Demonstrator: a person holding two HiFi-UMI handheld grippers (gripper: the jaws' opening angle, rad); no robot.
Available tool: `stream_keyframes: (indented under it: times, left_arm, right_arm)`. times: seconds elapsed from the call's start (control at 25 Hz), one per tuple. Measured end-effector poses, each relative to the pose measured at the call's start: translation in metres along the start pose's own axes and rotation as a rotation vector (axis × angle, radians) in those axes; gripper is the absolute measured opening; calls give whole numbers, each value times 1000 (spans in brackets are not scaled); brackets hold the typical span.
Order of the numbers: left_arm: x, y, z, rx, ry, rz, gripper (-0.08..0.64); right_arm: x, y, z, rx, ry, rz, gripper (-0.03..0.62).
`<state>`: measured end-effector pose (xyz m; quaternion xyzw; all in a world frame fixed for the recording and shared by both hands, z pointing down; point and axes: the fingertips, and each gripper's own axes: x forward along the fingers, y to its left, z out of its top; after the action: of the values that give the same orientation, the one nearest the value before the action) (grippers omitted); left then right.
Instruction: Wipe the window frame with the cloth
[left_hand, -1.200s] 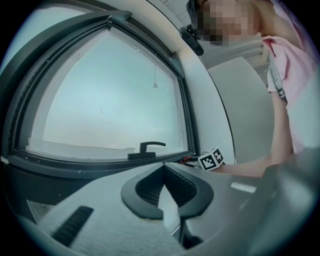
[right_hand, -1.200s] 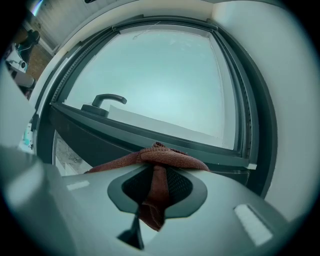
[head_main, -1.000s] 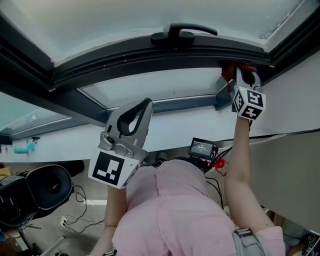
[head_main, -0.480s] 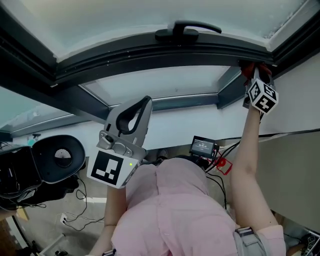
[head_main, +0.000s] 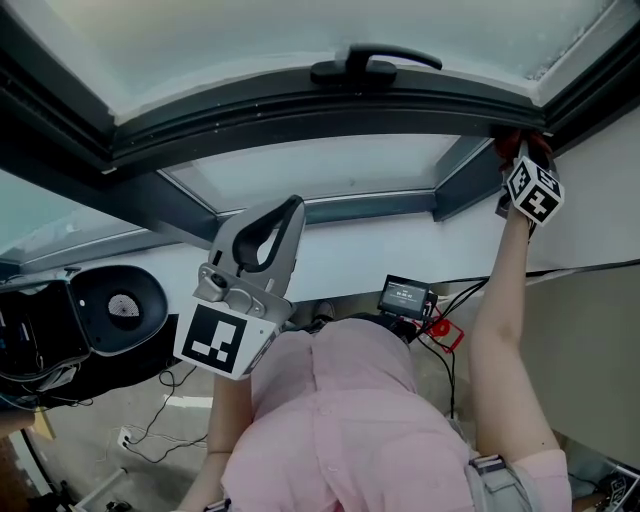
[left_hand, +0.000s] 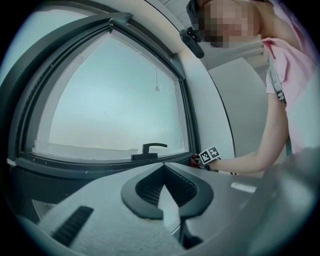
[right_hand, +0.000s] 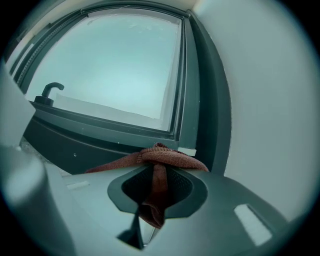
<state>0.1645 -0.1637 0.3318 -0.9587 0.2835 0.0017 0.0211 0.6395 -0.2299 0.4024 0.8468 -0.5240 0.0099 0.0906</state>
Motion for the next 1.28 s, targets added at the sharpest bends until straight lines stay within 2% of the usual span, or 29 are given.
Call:
stream_keyframes:
  times: [0.28, 0.64, 0.88, 0.96, 1.08, 1.28]
  left_arm:
    - [1, 1, 0, 6, 0, 11, -3]
    - [2, 3, 0, 12, 9, 18, -3]
    - [-6, 3, 0, -8, -2, 24, -3]
    - [-10, 5, 0, -14, -2, 34, -3]
    - [-16, 12, -5, -23, 8, 79, -3]
    - [-33, 31, -16, -133, 21, 167, -3]
  right_arm:
    - [8, -19, -6, 27, 20, -33, 67]
    - [7, -20, -7, 31, 30, -44, 67]
    - [-28, -9, -13, 74, 31, -44, 67]
    - [-46, 8, -11, 81, 16, -13, 67]
    - [-74, 53, 10, 59, -54, 89, 67]
    - [-129, 148, 66, 81, -188, 316, 67]
